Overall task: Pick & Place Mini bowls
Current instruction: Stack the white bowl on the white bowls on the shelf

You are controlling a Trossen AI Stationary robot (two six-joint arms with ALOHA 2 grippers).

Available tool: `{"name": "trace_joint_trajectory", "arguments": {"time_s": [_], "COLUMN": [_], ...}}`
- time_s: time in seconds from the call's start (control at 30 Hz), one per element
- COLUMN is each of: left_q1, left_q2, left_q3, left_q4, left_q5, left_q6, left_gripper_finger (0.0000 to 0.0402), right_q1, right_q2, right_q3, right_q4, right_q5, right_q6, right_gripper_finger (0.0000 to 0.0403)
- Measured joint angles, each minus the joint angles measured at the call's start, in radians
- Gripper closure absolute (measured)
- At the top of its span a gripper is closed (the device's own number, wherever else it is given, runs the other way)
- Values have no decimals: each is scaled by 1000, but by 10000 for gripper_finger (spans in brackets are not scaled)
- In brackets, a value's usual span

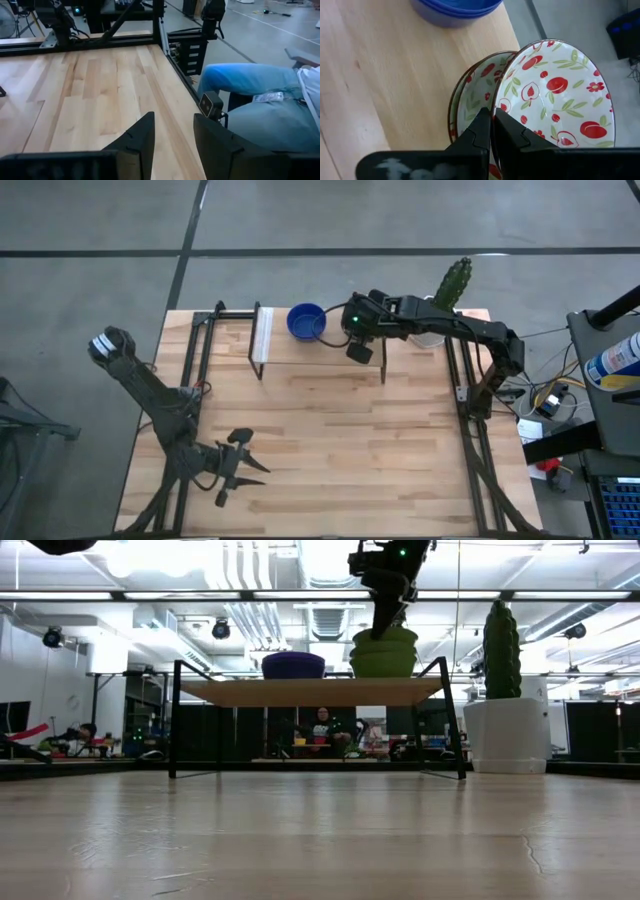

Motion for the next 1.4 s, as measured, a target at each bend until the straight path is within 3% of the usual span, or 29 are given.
{"name": "trace_joint_trajectory", "arguments": {"time_s": [0.8,1.4], "left_q1": [0,0], "left_q2": [0,0], "left_q3": [-3,-9], "left_q4": [1,1], "left_q5": [0,0], "left_q6": [-6,-17], "left_gripper_finger": [271,271], "right_q1": [4,10], "right_q2": [27,26], "right_q3": [0,0], "right_q4": [-2,12], "right_q5": [-44,-37], "right_q6": [-52,-35], "right_gripper_finger": [392,318]}}
